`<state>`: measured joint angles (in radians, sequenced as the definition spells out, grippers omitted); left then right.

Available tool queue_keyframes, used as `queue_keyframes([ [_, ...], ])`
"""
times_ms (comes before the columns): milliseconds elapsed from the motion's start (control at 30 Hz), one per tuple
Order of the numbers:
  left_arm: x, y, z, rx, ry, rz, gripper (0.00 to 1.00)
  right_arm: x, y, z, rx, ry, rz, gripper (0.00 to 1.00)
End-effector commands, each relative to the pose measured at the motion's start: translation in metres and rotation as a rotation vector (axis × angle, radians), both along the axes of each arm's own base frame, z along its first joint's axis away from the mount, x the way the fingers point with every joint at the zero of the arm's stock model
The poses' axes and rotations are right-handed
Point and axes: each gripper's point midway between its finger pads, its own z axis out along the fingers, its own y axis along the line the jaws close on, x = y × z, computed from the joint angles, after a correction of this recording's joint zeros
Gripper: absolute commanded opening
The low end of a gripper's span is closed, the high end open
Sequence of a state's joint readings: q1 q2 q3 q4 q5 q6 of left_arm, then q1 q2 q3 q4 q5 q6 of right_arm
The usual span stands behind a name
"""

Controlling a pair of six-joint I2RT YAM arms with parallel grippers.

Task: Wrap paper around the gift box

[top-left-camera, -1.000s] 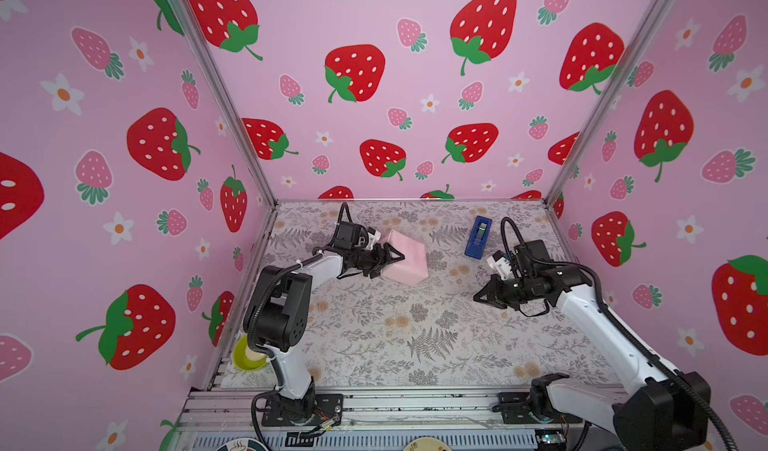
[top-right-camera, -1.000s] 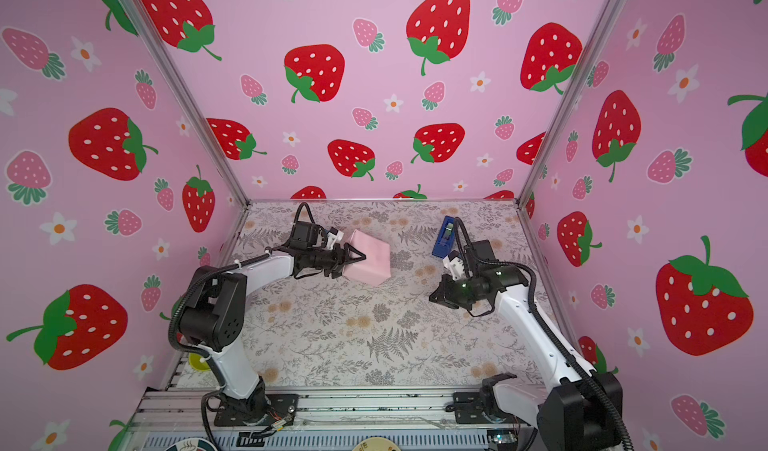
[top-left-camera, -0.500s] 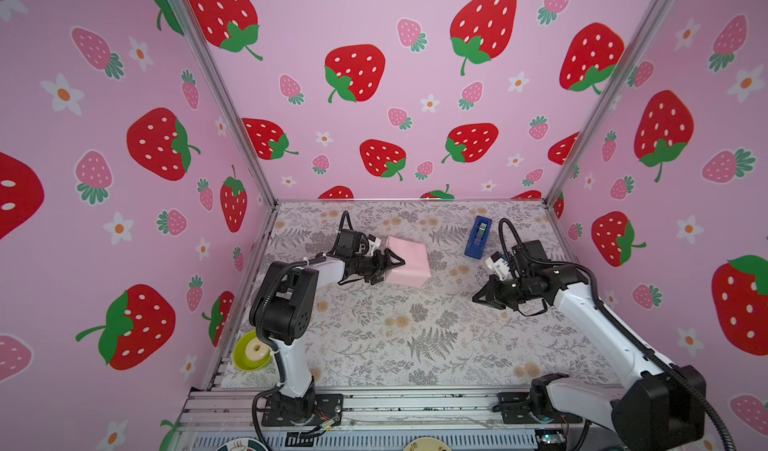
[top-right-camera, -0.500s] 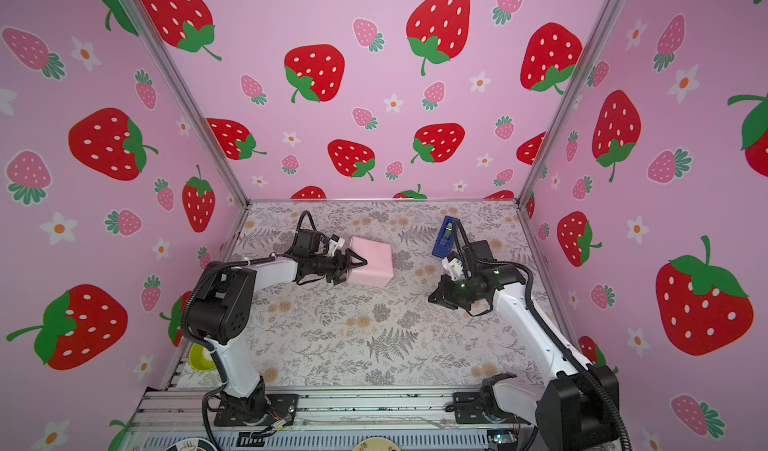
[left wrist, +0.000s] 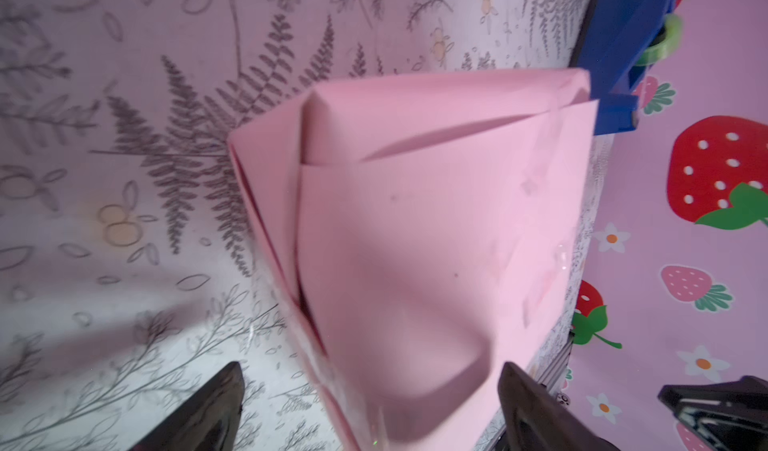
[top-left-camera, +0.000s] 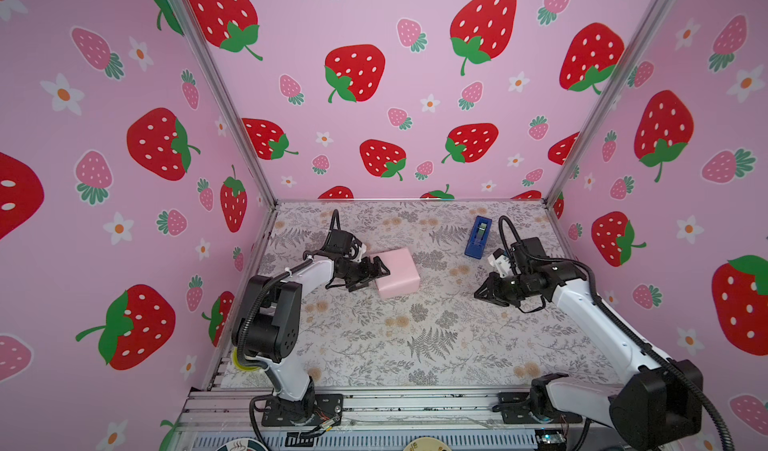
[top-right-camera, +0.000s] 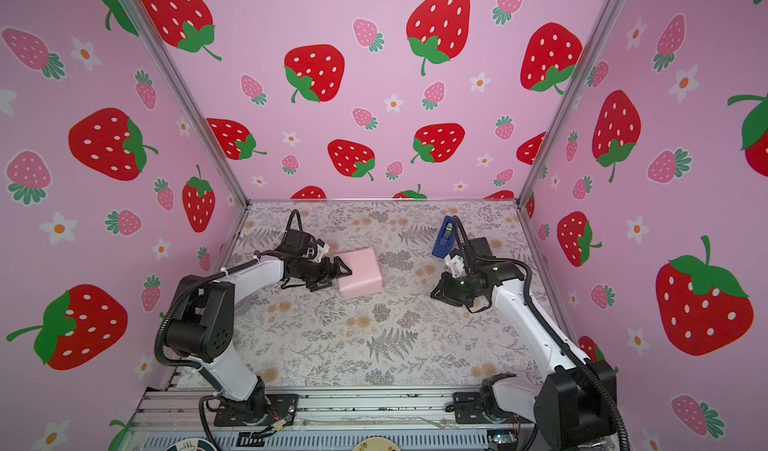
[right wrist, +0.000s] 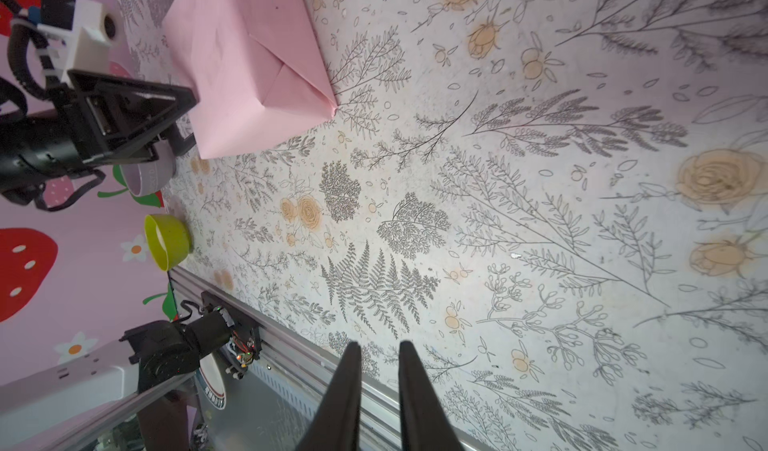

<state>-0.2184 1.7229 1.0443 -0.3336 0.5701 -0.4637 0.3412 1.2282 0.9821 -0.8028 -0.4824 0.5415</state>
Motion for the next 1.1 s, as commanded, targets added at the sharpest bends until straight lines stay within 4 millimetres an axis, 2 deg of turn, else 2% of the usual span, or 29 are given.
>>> queue_keyframes([
  [0, -0.006, 0.017, 0.004, 0.089, -0.008, -0.008, 1.0, 0.023, -0.015, 0.003, -0.09, -0.085, -0.045, 0.39],
  [67, -0.005, 0.023, 0.008, 0.095, -0.024, 0.006, 1.0, 0.035, -0.021, 0.002, -0.13, -0.125, -0.071, 0.5],
  [167, -0.006, 0.036, 0.014, 0.134, -0.058, 0.035, 1.0, 0.054, -0.032, 0.002, -0.187, -0.22, -0.105, 0.74],
  [200, -0.006, 0.041, 0.017, 0.157, -0.075, 0.047, 0.99, 0.063, -0.039, 0.003, -0.207, -0.262, -0.131, 1.0],
  [367, -0.01, 0.075, 0.025, 0.317, -0.156, 0.111, 0.99, 0.095, -0.078, -0.009, -0.332, -0.396, -0.268, 1.0],
  [433, -0.012, 0.096, 0.027, 0.424, -0.198, 0.147, 0.99, 0.105, -0.1, -0.019, -0.423, -0.455, -0.324, 1.0],
  [467, -0.012, 0.109, 0.028, 0.492, -0.222, 0.173, 0.99, 0.113, -0.11, -0.017, -0.466, -0.514, -0.366, 1.0],
  [533, -0.012, 0.133, 0.03, 0.61, -0.271, 0.23, 1.0, 0.121, -0.131, -0.02, -0.538, -0.605, -0.432, 1.0],
  [700, -0.012, 0.171, 0.038, 0.812, -0.424, 0.316, 1.0, 0.13, -0.159, -0.019, -0.661, -0.859, -0.492, 1.0],
  [867, -0.005, 0.177, 0.029, 0.863, -0.591, 0.314, 0.99, 0.13, -0.171, -0.021, -0.736, -1.02, -0.519, 1.0],
  [1000, 0.011, 0.174, 0.028, 0.86, -0.716, 0.314, 0.99, 0.132, -0.168, -0.014, -0.705, -1.142, -0.534, 1.0],
  [1067, 0.018, 0.171, 0.031, 0.838, -0.761, 0.306, 0.99, 0.13, -0.158, -0.005, -0.649, -1.223, -0.492, 1.0],
])
